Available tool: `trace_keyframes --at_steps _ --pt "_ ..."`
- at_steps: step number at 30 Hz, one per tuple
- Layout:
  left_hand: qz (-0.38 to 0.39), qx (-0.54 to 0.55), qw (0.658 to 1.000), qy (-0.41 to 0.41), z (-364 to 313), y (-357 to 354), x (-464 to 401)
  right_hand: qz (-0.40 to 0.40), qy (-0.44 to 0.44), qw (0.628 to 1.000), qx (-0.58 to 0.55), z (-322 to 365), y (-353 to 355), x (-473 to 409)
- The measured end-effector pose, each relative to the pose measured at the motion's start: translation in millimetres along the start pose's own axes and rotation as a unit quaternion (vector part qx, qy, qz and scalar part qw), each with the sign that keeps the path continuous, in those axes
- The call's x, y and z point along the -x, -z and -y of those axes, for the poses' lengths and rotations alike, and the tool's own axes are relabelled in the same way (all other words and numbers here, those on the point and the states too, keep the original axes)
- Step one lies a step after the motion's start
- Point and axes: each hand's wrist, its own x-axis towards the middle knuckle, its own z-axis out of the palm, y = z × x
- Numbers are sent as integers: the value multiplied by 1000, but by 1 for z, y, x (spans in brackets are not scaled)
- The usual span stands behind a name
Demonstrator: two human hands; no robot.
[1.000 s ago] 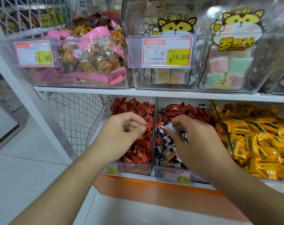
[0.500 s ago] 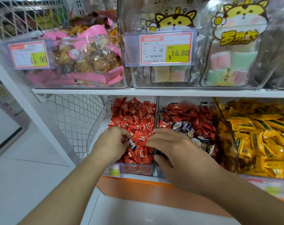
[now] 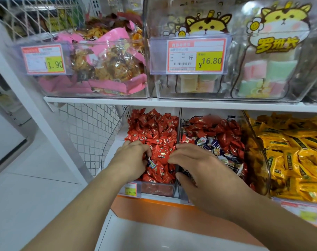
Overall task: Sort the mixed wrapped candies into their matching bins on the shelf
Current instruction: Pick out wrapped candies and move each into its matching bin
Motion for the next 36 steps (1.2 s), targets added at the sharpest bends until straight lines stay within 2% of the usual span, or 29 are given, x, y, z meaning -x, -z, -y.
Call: trace_keyframes --at_steps 8,23,30,33,36 --pt "49 -33 998 1 1 0 -3 3 -4 1000 0 -1 -1 0" --pt "-41 32 999 -14 0 8 6 5 -2 1000 -1 0 1 1" --pt "-101 194 976 13 0 26 10 1 -3 1000 -15 0 1 0" --pt "-98 274 956 42 -5 34 15 -14 -7 999 -35 0 0 -1" --pt "-100 301 946 67 -9 37 20 -37 -15 998 -49 0 1 -2"
